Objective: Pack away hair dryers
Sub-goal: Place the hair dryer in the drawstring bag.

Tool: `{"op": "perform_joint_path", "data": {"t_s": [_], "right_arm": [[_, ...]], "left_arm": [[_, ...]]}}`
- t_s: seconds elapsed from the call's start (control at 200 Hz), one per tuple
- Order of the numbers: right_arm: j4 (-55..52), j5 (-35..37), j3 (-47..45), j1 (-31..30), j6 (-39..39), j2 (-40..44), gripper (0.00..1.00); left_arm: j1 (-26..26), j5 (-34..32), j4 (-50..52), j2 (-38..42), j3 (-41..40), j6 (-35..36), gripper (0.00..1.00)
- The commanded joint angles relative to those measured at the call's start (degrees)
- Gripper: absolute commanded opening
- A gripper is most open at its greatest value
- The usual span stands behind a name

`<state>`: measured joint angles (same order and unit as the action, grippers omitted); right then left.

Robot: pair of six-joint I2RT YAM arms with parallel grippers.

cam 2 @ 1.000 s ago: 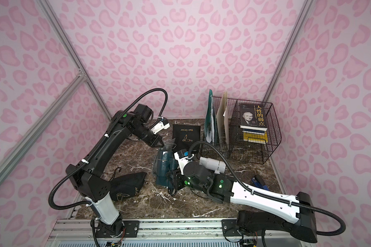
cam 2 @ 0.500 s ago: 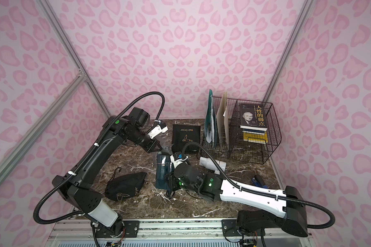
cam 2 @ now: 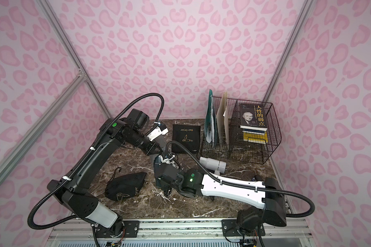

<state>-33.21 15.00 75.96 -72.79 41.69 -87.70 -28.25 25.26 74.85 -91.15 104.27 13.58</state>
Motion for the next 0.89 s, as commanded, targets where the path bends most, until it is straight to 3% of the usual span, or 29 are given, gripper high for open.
{"op": "perform_joint_path", "data": {"t_s": [0.0, 0.255, 0.49, 0.89], "right_arm": [[-4.28, 3.35, 4.00, -0.48, -1.58, -2.94, 0.00], [0.40, 1.86, 0.58, 0.65, -0.31, -0.51, 0.00], [13.38, -3.72, -9.92, 2.95, 1.23, 8.66, 0.00], [21.77, -13.78, -16.39, 5.86, 1.14, 14.11, 0.00]], "left_arm": [[-0.14, 1.46, -0.51, 0.52, -0.30, -0.27, 0.02], [-1.66, 2.59, -0.93, 2.48, -3.78, 0.25, 0.02], [-4.75, 3.90, -1.50, 4.92, -6.67, 1.01, 0.02], [-7.87, 3.44, -0.92, 5.70, -7.13, 2.57, 0.02]]}}
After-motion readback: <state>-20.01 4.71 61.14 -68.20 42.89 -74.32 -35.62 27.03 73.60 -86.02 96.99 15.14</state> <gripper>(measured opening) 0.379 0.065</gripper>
